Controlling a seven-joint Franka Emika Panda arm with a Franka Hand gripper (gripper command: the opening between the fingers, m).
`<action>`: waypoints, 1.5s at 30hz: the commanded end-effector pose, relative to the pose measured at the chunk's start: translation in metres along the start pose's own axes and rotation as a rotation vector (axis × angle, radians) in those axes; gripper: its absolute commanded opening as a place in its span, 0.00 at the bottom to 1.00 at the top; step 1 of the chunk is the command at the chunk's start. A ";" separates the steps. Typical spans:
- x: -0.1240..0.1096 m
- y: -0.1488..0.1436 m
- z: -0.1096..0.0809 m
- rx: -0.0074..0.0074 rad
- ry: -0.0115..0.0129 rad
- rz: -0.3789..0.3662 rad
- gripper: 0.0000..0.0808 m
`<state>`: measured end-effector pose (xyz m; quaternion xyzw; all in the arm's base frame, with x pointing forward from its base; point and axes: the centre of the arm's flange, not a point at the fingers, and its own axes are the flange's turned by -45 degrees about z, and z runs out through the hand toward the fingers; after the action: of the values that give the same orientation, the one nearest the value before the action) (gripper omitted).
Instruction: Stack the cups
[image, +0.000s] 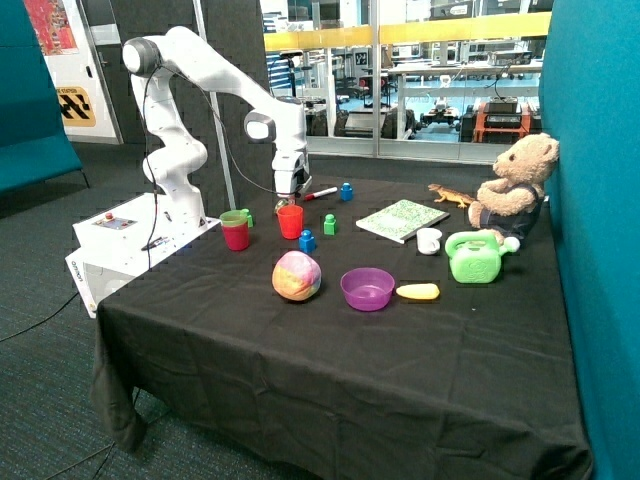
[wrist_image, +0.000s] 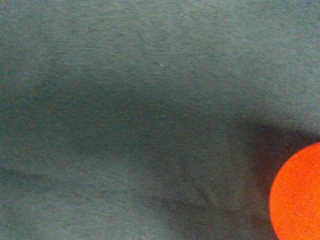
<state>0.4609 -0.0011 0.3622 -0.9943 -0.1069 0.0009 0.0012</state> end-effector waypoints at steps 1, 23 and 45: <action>-0.005 0.015 0.002 -0.0026 0.0017 0.025 0.51; -0.011 0.016 0.015 -0.0026 0.0017 0.022 0.50; -0.007 0.017 0.024 -0.0026 0.0017 0.026 0.49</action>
<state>0.4564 -0.0187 0.3429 -0.9954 -0.0959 0.0003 -0.0002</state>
